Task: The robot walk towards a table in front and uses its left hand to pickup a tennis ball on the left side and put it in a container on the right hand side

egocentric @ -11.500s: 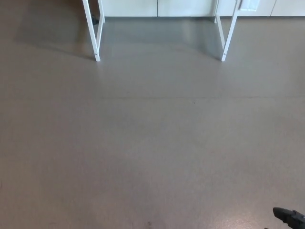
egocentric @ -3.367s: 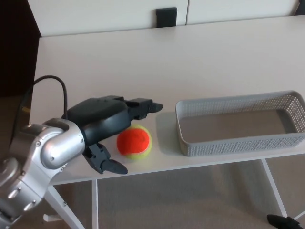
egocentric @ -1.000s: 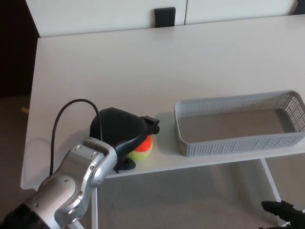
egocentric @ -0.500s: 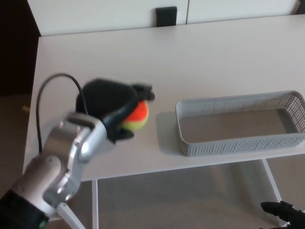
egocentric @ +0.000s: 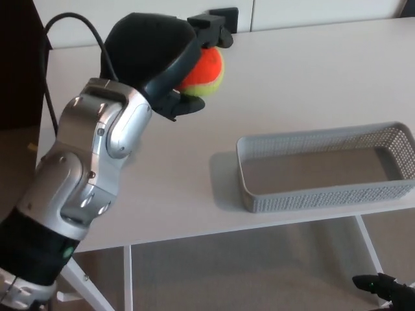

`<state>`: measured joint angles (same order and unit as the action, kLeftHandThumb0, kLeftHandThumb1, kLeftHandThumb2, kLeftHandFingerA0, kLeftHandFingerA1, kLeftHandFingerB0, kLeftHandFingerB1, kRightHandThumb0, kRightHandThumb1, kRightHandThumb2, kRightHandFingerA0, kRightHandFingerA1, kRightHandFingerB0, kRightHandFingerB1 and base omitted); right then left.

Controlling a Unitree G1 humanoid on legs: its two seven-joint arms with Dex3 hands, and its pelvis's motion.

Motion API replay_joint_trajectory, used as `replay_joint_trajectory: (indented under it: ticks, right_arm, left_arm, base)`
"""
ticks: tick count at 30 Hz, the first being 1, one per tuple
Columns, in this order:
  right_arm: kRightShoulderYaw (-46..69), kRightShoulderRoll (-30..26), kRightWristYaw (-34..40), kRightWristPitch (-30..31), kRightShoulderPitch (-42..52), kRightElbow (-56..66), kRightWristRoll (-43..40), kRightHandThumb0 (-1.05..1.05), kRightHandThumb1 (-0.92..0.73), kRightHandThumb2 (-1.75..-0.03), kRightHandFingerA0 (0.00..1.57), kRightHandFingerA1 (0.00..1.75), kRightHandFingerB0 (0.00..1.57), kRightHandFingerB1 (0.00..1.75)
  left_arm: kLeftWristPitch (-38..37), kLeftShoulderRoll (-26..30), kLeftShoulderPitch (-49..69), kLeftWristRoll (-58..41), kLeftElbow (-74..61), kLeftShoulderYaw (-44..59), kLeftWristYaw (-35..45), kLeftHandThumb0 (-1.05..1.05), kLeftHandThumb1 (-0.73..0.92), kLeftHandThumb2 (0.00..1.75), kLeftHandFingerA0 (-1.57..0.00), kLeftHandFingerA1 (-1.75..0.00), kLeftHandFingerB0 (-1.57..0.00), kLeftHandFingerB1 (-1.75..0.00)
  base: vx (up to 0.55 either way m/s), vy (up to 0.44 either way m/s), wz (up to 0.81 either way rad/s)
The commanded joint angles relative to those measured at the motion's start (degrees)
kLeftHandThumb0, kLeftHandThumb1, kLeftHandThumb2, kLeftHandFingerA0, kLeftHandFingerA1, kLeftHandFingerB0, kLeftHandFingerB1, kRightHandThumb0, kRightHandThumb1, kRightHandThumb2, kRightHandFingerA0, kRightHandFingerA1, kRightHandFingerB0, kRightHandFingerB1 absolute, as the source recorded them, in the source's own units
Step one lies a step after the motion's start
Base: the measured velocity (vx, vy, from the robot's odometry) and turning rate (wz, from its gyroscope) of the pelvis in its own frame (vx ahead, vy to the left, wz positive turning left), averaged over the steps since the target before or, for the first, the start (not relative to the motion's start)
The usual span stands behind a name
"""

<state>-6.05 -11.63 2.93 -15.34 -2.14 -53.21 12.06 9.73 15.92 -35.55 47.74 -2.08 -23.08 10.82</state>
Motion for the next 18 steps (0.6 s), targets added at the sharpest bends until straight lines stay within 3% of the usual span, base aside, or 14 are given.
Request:
replay_joint_trajectory:
  ticks: [1, 2, 3, 7, 10, 13, 14, 15, 16, 18]
  right_arm:
    - [-0.47, -0.89, -0.11, 1.37, -0.34, -0.21, 0.94, -0.3, -0.67, -0.6, 0.5, 0.51, 0.42, 0.43]
    - [-0.54, -0.88, -0.14, 1.47, -0.42, -0.2, 0.98, -0.3, -0.67, -0.6, 0.5, 0.51, 0.42, 0.43]
    - [-1.19, -1.05, -0.45, -0.51, -0.6, -1.4, 1.49, -0.29, -0.66, -0.59, 0.53, 0.55, 0.45, 0.47]
    - [-1.43, -1.12, -0.38, -0.96, -0.79, -1.91, 1.46, -0.29, -0.66, -0.59, 0.53, 0.55, 0.45, 0.47]
    - [-1.48, -1.01, -0.36, -1.01, 0.67, -1.15, 1.37, -0.29, -0.65, -0.59, 0.56, 0.6, 0.46, 0.46]
    - [-1.53, -1.07, -0.29, -1.24, 1.05, -1.12, 1.4, -0.29, -0.65, -0.59, 0.56, 0.6, 0.46, 0.46]
    - [-1.51, -1.14, -0.47, -0.85, 1.01, -0.64, 1.33, -0.29, -0.66, -0.59, 0.56, 0.57, 0.44, 0.44]
    - [-1.49, -1.17, -0.55, -0.67, 1.01, -0.42, 1.3, -0.29, -0.66, -0.59, 0.56, 0.57, 0.44, 0.44]
    - [-1.69, -1.34, -0.61, -0.9, 0.96, -0.55, 1.54, -0.29, -0.66, -0.59, 0.53, 0.54, 0.44, 0.45]
    - [-1.99, -1.53, -0.31, -1.33, 1.31, -0.23, 1.98, -0.29, -0.66, -0.59, 0.52, 0.54, 0.45, 0.46]
  left_arm:
    - [1.08, -5.49, -6.24, 1.74, 0.63, -4.0, 2.59, -0.31, 0.72, 0.65, -0.83, -1.51, -0.83, -0.55]
    - [1.3, -6.16, -6.9, 2.03, 0.78, -4.55, 2.81, -0.31, 0.72, 0.65, -0.83, -1.51, -0.83, -0.55]
    - [2.1, -8.1, -7.22, 3.04, 1.16, -7.03, 4.32, -0.3, 0.73, 0.61, -0.87, -1.36, -0.79, -0.51]
    - [2.7, -8.53, -7.48, 3.36, 1.32, -7.52, 4.63, -0.3, 0.73, 0.61, -0.87, -1.36, -0.79, -0.51]
    - [4.96, -14.72, -7.51, 3.51, 4.13, -10.93, 4.46, -0.24, 0.69, 0.6, -0.89, -1.47, -0.8, -0.55]
    - [5.43, -15.65, -7.41, 3.74, 4.56, -11.31, 4.59, -0.24, 0.69, 0.6, -0.89, -1.47, -0.8, -0.55]
    - [6.3, -17.29, -8.64, 4.04, 6.87, -12.27, 5.17, -0.26, 0.7, 0.65, -0.81, -1.54, -0.75, -0.73]
    - [6.69, -18.05, -9.17, 4.23, 7.9, -12.66, 5.42, -0.26, 0.7, 0.65, -0.81, -1.54, -0.75, -0.73]
    - [6.96, -18.51, -9.21, 4.16, 8.19, -12.98, 6.14, -0.28, 0.71, 0.65, -0.82, -1.51, -0.72, -0.59]
    - [7.48, -19.09, -9.12, 4.46, 8.5, -13.37, 6.49, -0.25, 0.7, 0.64, -0.82, -1.49, -0.73, -0.61]
  base:
    - [0.0, 0.0, 0.0]
    - [0.0, 0.0, 0.09]
    - [0.0, 0.0, 0.19]
    - [0.0, 0.0, 0.02]
    - [0.0, 0.0, -0.02]
    - [0.0, 0.0, 0.0]
    - [0.0, 0.0, 0.0]
    - [0.0, 0.0, 0.0]
    - [0.0, 0.0, 0.0]
    - [0.0, 0.0, 0.0]
